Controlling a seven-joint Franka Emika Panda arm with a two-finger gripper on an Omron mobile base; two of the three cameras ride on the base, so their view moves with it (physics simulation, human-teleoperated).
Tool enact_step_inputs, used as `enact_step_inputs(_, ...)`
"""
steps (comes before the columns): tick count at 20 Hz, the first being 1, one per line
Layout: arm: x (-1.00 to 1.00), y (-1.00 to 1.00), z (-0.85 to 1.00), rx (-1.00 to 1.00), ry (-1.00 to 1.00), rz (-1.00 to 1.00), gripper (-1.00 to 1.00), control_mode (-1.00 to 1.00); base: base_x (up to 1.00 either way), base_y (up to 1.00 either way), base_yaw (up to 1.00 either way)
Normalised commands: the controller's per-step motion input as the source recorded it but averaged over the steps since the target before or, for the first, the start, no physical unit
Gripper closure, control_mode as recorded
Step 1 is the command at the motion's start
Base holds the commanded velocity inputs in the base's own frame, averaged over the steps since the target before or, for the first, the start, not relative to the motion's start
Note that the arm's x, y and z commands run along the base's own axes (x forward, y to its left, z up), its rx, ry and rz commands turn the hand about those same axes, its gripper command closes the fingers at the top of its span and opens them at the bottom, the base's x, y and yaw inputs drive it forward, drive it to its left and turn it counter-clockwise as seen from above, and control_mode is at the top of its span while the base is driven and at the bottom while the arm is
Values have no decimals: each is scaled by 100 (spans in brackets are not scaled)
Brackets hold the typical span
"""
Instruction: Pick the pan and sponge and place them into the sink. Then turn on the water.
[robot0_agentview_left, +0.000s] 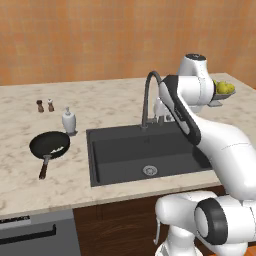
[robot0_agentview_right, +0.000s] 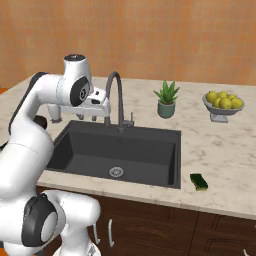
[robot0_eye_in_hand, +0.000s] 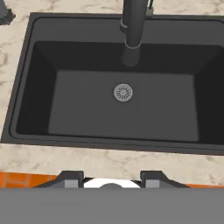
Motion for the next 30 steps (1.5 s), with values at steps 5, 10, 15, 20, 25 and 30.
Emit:
enact_step_inputs(5, -32, 78, -3, -2, 0, 0, -100, -100, 0, 0, 0)
enact_step_inputs(10, -33, 100, -20, -4, 3, 7, -100, -100, 0, 0, 0)
enact_step_inputs(15, -3, 100, -14, -8, 19, 8, -100, -100, 0, 0, 0)
enact_step_inputs(20, 20, 78, -14, -7, 27, 0, -100, -100, 0, 0, 0)
enact_step_inputs(25, 51, 86, -21, -1, 16, -1, -100, -100, 0, 0, 0)
enact_step_inputs(30, 68, 100, -49, 0, 19, -3, -100, -100, 0, 0, 0)
